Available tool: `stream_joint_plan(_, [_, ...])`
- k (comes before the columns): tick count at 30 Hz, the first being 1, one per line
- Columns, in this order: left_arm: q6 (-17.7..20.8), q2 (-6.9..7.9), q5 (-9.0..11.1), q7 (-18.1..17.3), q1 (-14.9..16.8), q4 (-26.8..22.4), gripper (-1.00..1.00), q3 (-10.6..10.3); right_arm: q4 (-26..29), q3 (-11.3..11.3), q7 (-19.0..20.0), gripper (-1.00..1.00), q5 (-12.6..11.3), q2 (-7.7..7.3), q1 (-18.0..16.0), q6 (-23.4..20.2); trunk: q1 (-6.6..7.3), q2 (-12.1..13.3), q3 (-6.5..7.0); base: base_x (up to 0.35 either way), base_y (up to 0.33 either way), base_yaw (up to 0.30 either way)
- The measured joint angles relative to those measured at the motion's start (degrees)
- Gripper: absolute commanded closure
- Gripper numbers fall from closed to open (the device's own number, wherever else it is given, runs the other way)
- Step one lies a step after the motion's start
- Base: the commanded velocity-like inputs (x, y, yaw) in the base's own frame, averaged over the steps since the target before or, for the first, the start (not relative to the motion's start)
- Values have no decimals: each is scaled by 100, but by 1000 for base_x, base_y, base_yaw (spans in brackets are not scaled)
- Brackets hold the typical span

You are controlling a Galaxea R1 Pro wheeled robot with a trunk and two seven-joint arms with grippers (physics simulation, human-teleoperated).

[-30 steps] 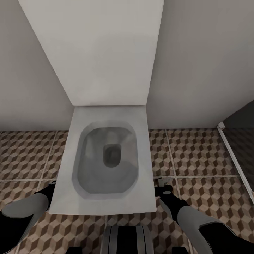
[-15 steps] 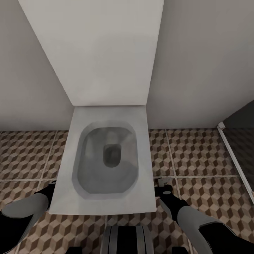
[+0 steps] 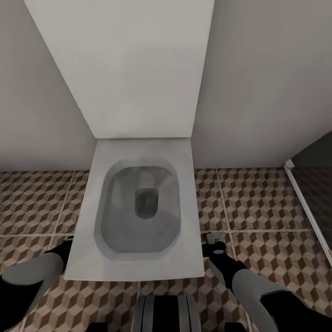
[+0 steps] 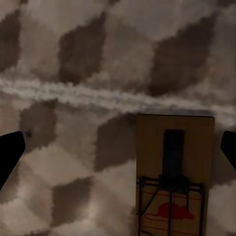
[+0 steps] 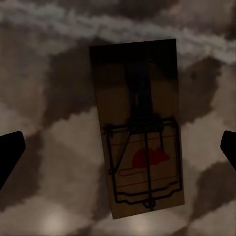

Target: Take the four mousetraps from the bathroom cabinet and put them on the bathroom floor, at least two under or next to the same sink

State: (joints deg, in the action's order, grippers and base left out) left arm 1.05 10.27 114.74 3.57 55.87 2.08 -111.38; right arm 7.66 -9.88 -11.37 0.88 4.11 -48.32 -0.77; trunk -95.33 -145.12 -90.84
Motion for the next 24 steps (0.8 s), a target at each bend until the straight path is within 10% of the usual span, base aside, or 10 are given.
stream_joint_plan(24, [-430, -2, 5, -1, 1, 6, -100, 5, 64, -16, 47, -100, 0, -37, 4, 399, 0, 0, 0, 0, 0, 0])
